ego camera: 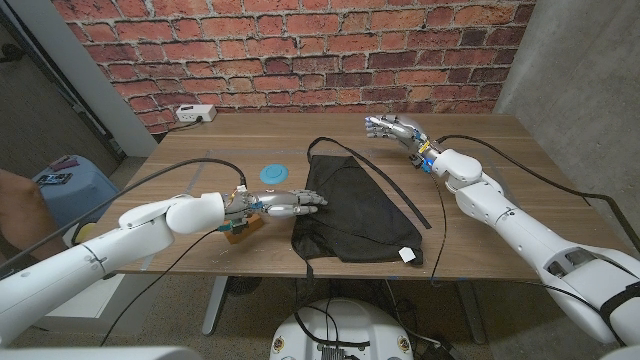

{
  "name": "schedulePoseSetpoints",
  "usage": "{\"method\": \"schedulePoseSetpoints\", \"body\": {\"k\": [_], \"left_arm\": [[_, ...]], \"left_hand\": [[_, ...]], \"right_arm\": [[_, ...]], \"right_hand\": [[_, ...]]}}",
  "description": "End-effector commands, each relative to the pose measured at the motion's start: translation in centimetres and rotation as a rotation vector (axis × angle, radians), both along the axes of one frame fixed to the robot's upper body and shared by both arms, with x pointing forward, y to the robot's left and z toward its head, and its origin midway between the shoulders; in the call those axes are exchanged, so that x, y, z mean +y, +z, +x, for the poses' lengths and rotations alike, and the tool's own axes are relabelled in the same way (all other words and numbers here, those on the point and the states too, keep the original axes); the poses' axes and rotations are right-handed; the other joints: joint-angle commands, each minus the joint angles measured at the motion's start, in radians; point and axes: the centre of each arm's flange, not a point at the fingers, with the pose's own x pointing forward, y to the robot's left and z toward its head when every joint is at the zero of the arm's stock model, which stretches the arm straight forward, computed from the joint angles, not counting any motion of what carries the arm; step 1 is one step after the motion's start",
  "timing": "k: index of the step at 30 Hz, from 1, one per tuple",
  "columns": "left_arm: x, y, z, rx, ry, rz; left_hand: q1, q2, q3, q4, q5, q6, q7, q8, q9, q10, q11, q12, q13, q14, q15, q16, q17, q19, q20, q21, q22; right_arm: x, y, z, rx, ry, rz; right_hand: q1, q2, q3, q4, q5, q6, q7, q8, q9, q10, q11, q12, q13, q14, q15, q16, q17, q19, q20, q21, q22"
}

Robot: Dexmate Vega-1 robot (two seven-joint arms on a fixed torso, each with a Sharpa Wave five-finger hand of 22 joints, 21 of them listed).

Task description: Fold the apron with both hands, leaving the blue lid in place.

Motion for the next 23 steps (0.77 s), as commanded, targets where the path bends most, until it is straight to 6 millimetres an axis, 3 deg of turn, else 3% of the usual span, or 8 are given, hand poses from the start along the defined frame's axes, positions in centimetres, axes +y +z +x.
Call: {"method": "schedulePoseSetpoints", "body": {"k": [1, 23], "left_arm": [[0.5, 1.2, 0.5, 0.029, -0.032, -0.061], [1.9, 2.9, 1.6, 0.046, -0.052, -0.24]], "left_hand": [[-0.01, -0.002, -0.003, 0.001, -0.001, -0.004, -0.007, 0.003, 0.004, 0.001, -0.002, 0.0, 0.003, 0.003, -0.003, 0.005, 0.004, -0.025, -0.003, -0.002, 0.003], [-0.006, 0.0, 0.0, -0.002, 0.0, 0.01, -0.008, 0.008, 0.004, 0.021, -0.004, 0.006, 0.003, 0.024, -0.004, 0.009, 0.002, -0.006, 0.001, 0.003, 0.002]], "right_arm": [[-0.6, 0.2, 0.3, 0.008, -0.041, 0.004], [-0.7, 0.3, 0.2, 0.038, -0.091, 0.002]], "right_hand": [[-0.004, 0.0, 0.005, -0.007, 0.003, 0.005, 0.002, 0.002, 0.004, 0.008, -0.003, -0.002, 0.002, -0.003, 0.0, 0.003, 0.0, 0.004, -0.003, -0.006, 0.001], [0.0, 0.004, 0.009, -0.017, 0.003, 0.001, 0.0, 0.0, 0.004, 0.003, -0.005, -0.004, -0.001, -0.015, -0.003, 0.007, -0.009, 0.0, -0.003, -0.009, 0.0]]}}
